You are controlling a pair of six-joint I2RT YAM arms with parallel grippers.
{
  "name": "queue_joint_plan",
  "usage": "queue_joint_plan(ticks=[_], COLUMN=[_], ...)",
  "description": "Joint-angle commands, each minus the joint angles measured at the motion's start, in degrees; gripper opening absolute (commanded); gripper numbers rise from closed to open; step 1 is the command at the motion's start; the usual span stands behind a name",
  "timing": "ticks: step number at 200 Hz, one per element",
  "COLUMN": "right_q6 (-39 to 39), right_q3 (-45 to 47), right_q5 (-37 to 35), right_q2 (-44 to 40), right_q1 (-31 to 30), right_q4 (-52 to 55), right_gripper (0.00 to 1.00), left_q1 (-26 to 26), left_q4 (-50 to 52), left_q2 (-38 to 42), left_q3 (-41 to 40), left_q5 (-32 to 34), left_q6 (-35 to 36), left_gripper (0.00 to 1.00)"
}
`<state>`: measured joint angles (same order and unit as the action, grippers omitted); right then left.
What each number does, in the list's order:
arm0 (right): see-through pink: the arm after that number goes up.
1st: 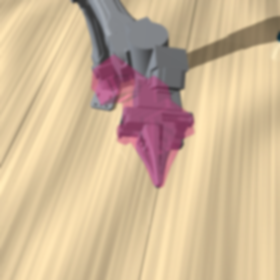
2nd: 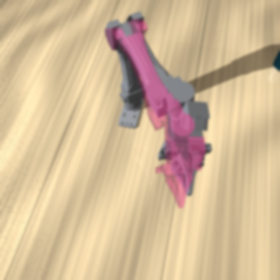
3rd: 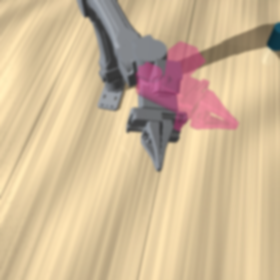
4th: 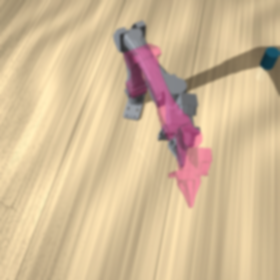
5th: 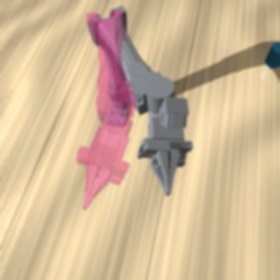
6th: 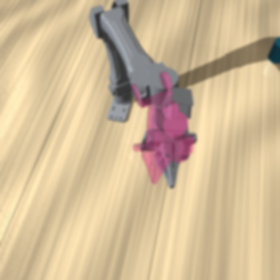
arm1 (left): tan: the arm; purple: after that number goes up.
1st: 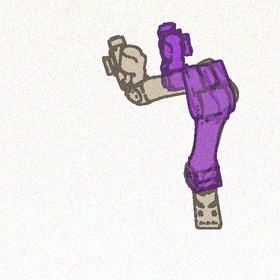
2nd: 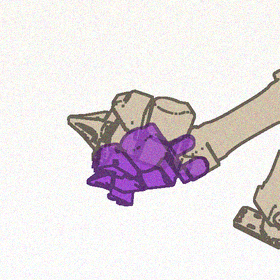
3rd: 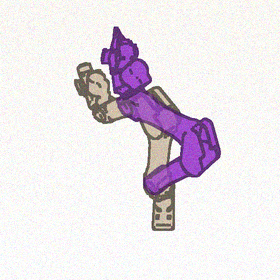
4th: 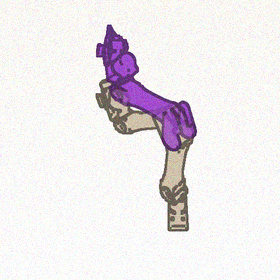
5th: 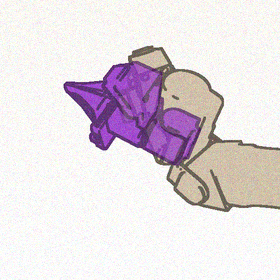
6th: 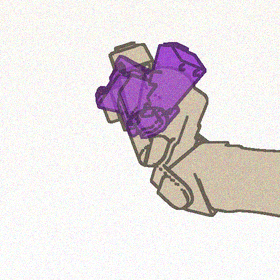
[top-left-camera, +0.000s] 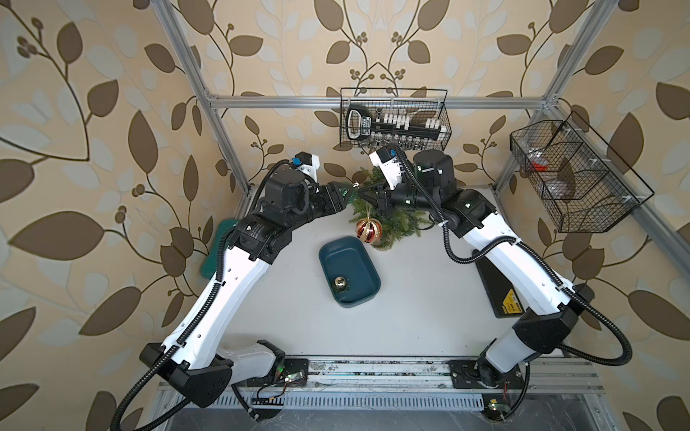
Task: Decorate the small christmas tree with ornaments
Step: Hang an ornament on the christmas tree.
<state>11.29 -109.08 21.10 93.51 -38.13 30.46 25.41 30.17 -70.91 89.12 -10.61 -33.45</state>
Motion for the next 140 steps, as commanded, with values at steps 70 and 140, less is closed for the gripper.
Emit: queue_joint_plan(ticks=[70, 140], right_q6=[-0.3, 0.56], right_q3=[-1.31, -3.75], right_q5=[-3.09, 0.52], right_q2=[0.97, 3.99], right_q1=[0.78, 0.69], right_q4=[-2.54, -1.94], right_gripper=[0.0, 0.25], left_q1=[-3.49, -3.88], left_q4=[-3.6, -4.49], left_q2=[2.18, 1.68], left_q3=[-2.66, -3.25], left_q5=[-1.36, -3.23], left_q6=[-0.56, -1.34], left_gripper=[0.55, 0.55])
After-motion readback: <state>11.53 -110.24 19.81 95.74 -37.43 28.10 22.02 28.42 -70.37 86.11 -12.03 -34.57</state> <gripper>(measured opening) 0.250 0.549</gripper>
